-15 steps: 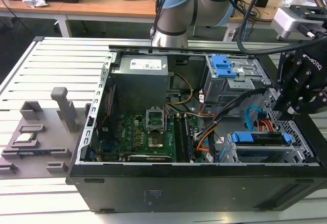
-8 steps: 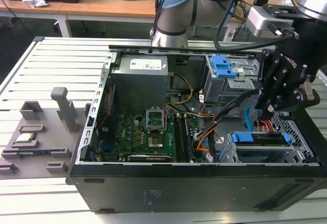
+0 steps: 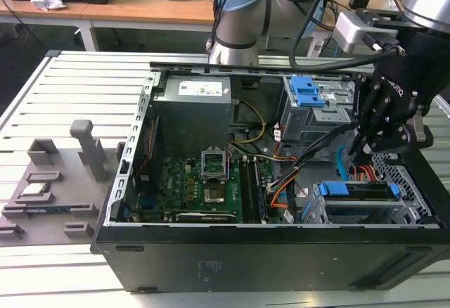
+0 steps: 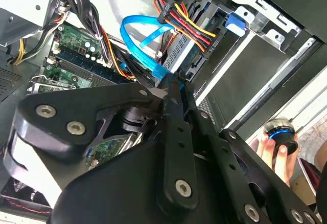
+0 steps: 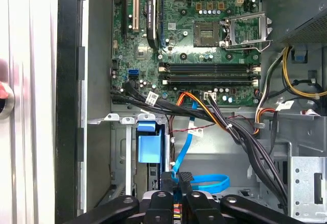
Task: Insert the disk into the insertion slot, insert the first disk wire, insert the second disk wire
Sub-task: 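Insert the second disk wire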
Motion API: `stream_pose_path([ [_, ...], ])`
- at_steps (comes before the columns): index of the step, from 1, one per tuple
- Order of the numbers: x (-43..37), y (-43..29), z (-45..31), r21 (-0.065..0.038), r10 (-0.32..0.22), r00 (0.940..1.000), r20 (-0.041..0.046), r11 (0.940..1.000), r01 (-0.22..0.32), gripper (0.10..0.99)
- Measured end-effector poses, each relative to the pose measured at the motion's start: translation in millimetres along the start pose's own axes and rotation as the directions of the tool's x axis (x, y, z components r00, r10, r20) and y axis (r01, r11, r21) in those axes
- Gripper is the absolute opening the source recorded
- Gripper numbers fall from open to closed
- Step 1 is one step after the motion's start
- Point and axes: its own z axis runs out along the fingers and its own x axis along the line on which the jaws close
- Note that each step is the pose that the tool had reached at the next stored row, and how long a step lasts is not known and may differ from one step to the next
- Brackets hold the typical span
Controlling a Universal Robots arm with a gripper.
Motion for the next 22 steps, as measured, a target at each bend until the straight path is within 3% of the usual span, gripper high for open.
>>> stream_pose_path([
  [6,0.1,0.0,0.0,0.000,0.000,1.0000,-0.0002,1.0000,0.000,0.161],
  [11,8.4,-0.3,1.1,0.000,0.000,1.0000,-0.0001,1.0000,0.000,0.161],
  [22,10.4,-3.6,15.7,0.000,0.000,1.0000,-0.0003,1.0000,0.000,0.161],
])
